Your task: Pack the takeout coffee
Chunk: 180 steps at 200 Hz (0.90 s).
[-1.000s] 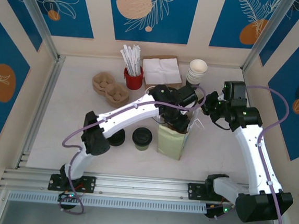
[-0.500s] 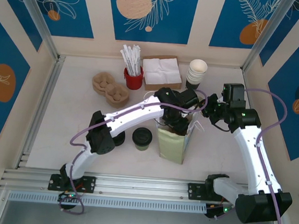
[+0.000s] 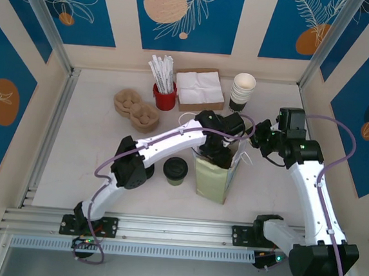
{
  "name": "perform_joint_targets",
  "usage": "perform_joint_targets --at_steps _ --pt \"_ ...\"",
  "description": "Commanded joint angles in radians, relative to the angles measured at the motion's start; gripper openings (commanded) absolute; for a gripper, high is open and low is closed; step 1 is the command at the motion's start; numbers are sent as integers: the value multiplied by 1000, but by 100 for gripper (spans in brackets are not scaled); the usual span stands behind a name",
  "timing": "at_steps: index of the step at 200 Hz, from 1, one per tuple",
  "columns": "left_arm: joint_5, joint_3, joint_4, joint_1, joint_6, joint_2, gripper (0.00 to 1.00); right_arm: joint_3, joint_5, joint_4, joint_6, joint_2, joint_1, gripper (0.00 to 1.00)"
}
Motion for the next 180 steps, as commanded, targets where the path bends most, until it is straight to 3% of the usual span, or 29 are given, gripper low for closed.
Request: perform_joint_targets --at_steps 1,62,180 --pt "-9 11 -21 9 -1 12 41 -34 -50 22 37 -24 -8 0" --pt "30 -96 74 0 73 -7 44 -48 -82 44 -7 -25 -31 0" --pt "21 -191 170 -39 65 25 51 -81 -159 42 -91 -42 -68 0"
